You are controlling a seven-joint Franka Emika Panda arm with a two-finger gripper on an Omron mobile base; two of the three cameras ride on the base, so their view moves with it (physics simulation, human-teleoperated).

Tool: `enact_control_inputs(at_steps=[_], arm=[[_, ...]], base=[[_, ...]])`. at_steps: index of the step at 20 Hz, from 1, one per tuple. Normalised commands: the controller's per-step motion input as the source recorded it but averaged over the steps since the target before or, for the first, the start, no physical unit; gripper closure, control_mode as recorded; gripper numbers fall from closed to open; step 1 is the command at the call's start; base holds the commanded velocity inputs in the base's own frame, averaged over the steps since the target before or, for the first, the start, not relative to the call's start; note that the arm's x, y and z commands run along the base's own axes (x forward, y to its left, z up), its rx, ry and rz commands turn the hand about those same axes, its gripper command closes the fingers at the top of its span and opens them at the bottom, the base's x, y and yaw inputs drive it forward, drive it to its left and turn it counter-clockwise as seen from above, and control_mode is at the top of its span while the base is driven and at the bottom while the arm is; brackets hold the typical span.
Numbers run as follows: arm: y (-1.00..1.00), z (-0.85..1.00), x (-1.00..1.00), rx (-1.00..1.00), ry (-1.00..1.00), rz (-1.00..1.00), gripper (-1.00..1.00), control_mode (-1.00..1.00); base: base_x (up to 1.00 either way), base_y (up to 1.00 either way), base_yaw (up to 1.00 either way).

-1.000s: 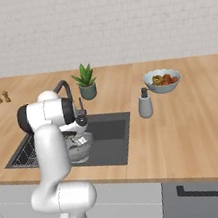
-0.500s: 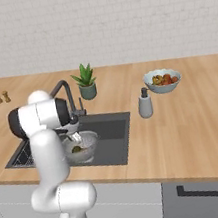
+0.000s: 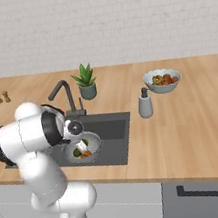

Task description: Put the colander in the sink, put the kiwi, mango, peach in the colander, and turn on the sink faucet and pour water over the colander.

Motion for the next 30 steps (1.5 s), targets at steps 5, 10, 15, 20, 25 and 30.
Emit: enact_control_inputs(at_steps=[5,10,15,20,25,30], arm=[[-0.61,0.84,-0.68,-0.01,-0.06,0.02,-1.00,-1.00],[-0.68,0.91,-0.04,-0.01,0.13,0.04,-1.00,-1.00],[-0.75,1.00,0.02,0.08,0.14,0.03,-1.00,-1.00],[-0.40,0.93,-0.03,0.08,0.29,0.03,-1.00,-1.00],[0.00,0.40,0.09,-0.07,0.51,0.04,-1.00,-1.00],[0.00,0.16,0.00,0.36,-0.02,-0.07,-1.00,-1.00]], base=[[0.00,0.00,0.00],[0.00,0.00,0.00],[0.00,0.00,0.00],[0.00,0.00,0.00],[0.00,0.00,0.00],[0.00,0.00,0.00]])
